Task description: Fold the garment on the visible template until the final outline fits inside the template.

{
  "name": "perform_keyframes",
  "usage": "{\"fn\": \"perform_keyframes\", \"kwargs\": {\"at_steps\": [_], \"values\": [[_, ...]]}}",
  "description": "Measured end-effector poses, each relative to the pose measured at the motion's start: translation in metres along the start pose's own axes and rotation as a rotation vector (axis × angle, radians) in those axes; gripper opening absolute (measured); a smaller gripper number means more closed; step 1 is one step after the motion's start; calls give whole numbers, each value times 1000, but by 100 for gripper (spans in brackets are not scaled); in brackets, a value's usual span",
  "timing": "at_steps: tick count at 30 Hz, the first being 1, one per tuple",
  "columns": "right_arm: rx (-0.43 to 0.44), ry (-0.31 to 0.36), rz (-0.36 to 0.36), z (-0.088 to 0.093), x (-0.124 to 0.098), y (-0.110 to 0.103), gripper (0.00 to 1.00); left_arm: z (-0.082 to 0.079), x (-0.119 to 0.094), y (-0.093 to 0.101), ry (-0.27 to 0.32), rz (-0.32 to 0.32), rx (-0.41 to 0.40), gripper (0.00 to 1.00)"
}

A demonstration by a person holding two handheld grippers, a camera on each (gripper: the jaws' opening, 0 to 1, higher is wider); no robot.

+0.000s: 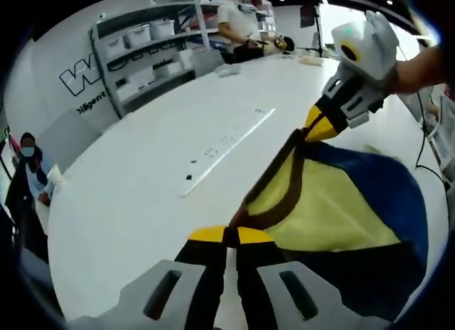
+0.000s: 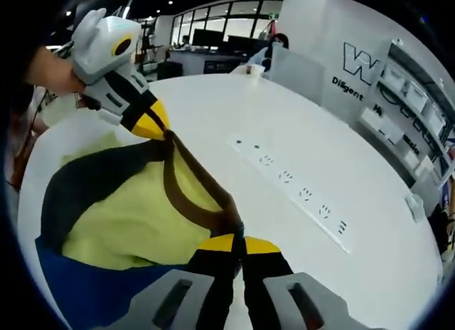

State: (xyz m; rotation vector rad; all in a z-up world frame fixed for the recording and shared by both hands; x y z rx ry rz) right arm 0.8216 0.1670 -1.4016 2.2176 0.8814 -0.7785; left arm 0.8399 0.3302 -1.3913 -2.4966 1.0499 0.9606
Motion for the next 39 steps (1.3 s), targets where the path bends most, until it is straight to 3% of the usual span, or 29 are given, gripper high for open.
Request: {"fn": "perform_keyframes", "kwargs": {"at_steps": [1, 8, 15, 20, 27, 39], "values": [[20, 13, 21, -1, 1, 2, 3, 0, 0, 0, 1, -1, 1, 8], [39, 34, -12, -3, 2, -5, 19, -1, -1, 0, 8, 8, -10, 18], [68, 51, -12, -2, -5, -6, 26, -1, -7, -1, 14, 2, -16, 25], [117, 73, -14, -2, -16, -11, 32, 2, -14, 4, 17, 20, -63, 30], [143, 91, -26, 1, -25, -24, 35, 14, -24, 20, 14, 52, -107, 35], [132, 114, -27, 10, -48, -38, 37, 24, -41, 34, 19, 65, -92, 36]]}}
Point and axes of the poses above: the point that each gripper's makers call its tool centre point, and the gripper's own axes: x roughly forward along the fingers, y roughly to its right, z roughly out of its underside, the point moved 2 cm from there along -x, roughly backward along the fingers, and after that the axes turned 12 degrees about -x, right-handed, at the moved point
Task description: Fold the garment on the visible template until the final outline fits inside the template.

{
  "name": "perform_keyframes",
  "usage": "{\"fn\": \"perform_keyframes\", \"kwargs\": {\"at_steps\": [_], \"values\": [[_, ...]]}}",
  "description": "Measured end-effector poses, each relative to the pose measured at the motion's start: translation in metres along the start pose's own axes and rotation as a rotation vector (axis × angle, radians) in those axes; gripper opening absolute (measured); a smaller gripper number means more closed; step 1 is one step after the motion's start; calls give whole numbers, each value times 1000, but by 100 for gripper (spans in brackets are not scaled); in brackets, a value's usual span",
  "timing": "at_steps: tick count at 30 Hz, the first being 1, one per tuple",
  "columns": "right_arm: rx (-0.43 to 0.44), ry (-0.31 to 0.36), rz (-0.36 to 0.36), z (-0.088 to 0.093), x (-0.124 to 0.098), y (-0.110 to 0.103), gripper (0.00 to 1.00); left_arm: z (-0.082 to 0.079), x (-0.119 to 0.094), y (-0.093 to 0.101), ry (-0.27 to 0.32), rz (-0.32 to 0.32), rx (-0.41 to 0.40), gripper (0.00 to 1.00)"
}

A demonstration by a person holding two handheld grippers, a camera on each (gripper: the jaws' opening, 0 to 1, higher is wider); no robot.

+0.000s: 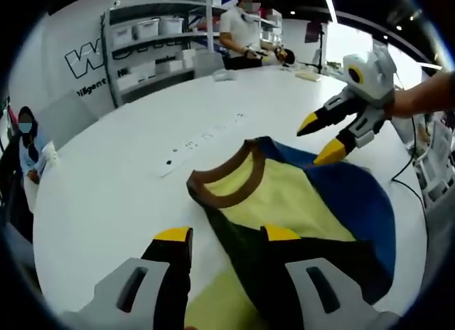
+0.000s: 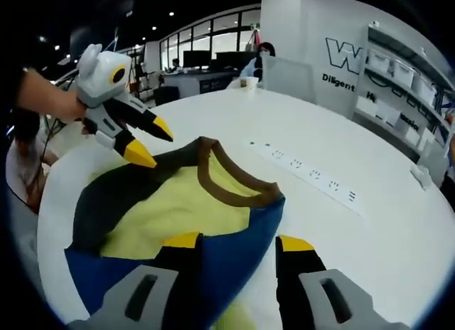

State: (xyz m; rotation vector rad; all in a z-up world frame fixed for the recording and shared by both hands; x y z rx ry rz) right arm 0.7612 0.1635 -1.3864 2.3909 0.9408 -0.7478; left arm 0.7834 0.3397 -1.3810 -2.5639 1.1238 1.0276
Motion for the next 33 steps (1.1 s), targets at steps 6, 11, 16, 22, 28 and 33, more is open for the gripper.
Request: {"fn": "perform_keyframes", "kwargs": {"at_steps": [6, 11, 16, 22, 28, 33], "values": [[-27, 26, -11, -6, -11, -10, 40, 0, -9, 10, 9, 9, 18, 37], [-26, 59, -25, -10, -22, -24, 44, 4, -16, 22, 13, 26, 41, 38], [-36, 81, -45, -13, -31, -39, 46, 8, -24, 30, 17, 42, 40, 39], [-41, 94, -62, -17, -37, -53, 50, 13, -34, 37, 22, 46, 47, 41], [-44, 119, -75, -20, -46, -64, 58, 18, -45, 41, 32, 56, 69, 47], [-41, 135, -79, -22, -51, -75, 71, 25, -51, 51, 34, 81, 101, 58]]}}
Point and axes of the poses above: the point that each gripper's makers call its tool centre point, and the gripper's own axes: x roughly forward along the fingers, y roughly to its right, z roughly out of its underside, the point moved 2 cm from there along -x, roughly backward along the fingers, and after that the axes turned 12 degrees about -x, right-handed, at the moved point
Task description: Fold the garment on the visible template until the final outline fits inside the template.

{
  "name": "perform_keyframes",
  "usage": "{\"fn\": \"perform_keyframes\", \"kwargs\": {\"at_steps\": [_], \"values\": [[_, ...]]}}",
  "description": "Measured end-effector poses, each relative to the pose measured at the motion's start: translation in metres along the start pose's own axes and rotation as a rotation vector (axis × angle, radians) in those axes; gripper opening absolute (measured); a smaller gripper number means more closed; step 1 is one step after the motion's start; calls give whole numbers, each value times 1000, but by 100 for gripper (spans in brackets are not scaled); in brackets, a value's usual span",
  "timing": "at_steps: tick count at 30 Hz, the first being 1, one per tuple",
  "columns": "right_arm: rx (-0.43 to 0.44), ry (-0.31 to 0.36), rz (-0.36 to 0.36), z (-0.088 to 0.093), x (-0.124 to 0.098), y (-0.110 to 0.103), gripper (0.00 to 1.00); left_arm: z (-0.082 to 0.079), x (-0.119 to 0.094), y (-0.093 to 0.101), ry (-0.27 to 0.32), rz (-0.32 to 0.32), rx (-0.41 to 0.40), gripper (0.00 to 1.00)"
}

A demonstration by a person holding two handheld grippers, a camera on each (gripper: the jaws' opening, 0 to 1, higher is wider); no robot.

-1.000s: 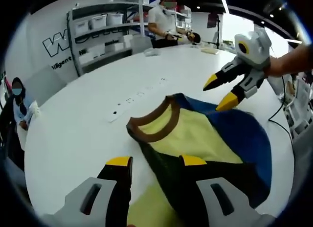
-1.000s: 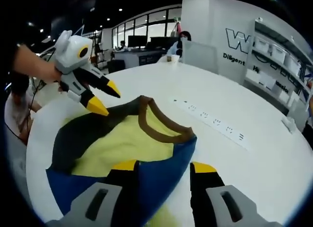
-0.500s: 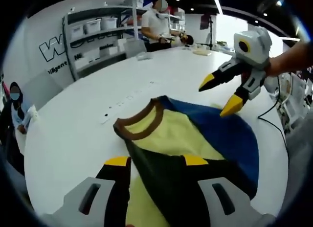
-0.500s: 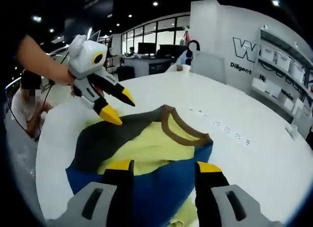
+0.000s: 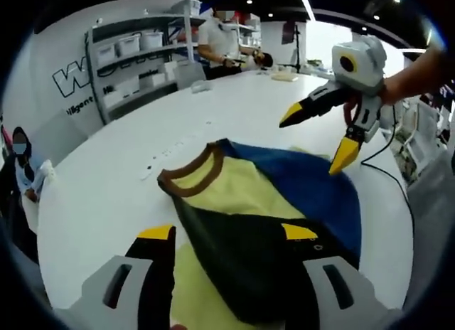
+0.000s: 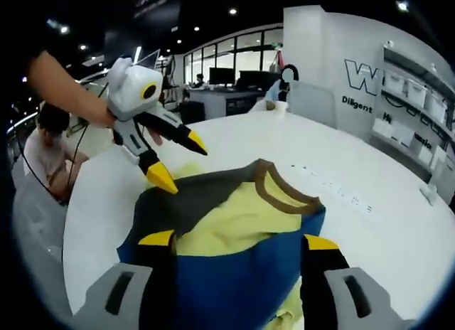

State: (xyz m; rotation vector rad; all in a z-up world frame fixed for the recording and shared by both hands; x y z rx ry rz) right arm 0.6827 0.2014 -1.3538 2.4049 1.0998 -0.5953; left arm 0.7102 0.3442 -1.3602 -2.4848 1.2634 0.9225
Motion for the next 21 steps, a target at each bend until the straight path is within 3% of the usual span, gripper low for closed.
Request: {"fn": "perform_keyframes", "kwargs": {"at_steps": [15, 21], "values": [[-66, 16, -64, -1, -11, -50, 69, 20, -11, 37, -37, 100, 145, 62], [-102, 4, -94, 6, -11, -76, 61, 36, -11, 51, -64, 140, 176, 59]]}}
Point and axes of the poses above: the point that each gripper's makers call its tool centre point, and the gripper's own axes: x roughly forward along the fingers, y roughly to its right, z roughly out of its underside, the point moved 2 cm from there along -x, roughly backward along the fingers, and after that the axes turned 12 degrees about -x, right-handed, at the moved point
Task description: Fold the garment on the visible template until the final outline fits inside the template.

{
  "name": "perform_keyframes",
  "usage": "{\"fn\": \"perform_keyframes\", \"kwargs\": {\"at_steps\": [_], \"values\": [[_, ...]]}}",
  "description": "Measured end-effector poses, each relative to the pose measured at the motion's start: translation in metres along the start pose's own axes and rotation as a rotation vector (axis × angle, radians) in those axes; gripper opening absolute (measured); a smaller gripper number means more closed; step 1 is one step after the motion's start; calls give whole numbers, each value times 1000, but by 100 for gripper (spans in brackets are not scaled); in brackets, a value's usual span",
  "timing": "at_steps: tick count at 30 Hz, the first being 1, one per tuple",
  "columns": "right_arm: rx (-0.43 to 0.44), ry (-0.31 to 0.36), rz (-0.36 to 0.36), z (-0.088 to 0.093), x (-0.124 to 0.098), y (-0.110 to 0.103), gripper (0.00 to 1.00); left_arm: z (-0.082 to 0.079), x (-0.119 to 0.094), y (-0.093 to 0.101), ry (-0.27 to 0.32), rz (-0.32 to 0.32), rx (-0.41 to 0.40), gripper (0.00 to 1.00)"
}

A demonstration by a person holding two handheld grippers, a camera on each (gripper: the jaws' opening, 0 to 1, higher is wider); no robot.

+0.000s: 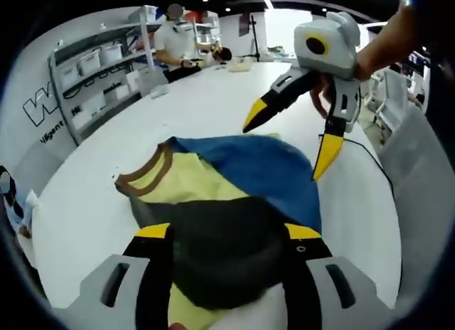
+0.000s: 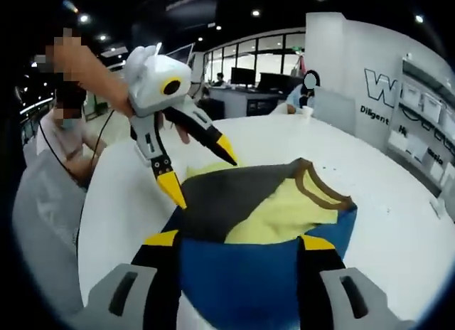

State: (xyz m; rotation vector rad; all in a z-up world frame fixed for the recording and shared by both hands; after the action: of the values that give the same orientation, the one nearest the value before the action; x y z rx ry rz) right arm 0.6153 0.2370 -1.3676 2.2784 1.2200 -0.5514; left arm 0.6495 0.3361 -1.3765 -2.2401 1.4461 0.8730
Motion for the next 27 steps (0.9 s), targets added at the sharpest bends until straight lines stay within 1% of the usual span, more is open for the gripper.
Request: {"fn": "perform_keyframes", "kwargs": {"at_steps": [2, 5, 8, 11, 16, 19, 23, 25, 27], "values": [[-3, -1, -8, 1, 0, -7, 60, 4, 0, 5, -10, 13, 9, 57], [-22, -6, -24, 2, 1, -18, 55, 9, 1, 11, -21, 29, 28, 53], [-27, -10, -38, 3, 4, -26, 52, 12, 2, 17, -33, 46, 30, 49], [-20, -10, -50, 3, 7, -32, 50, 15, 3, 23, -45, 63, 50, 46], [-37, -21, -74, 5, 12, -45, 46, 21, 5, 30, -64, 78, 92, 40], [-45, -25, -87, 5, 13, -50, 42, 23, 5, 31, -70, 86, 96, 37], [-97, -42, -113, 8, 17, -60, 33, 26, 7, 35, -88, 95, 116, 28], [-108, -50, -121, 10, 19, -63, 30, 26, 8, 36, -87, 91, 143, 26], [-122, -61, -134, 13, 23, -67, 28, 29, 11, 36, -100, 90, 159, 24]]}}
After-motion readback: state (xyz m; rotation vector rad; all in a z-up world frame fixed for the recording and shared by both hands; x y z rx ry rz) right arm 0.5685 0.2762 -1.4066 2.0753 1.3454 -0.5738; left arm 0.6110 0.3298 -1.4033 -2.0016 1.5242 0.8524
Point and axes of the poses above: the point that each gripper's makers call its tool centre point, and the gripper's own axes: x roughly forward along the fingers, y roughly to its right, z roughly out of its underside, the point moved 2 cm from there along -x, roughly backward along the fingers, and after that the axes turned 12 degrees about -x, right-handed, at the moved point
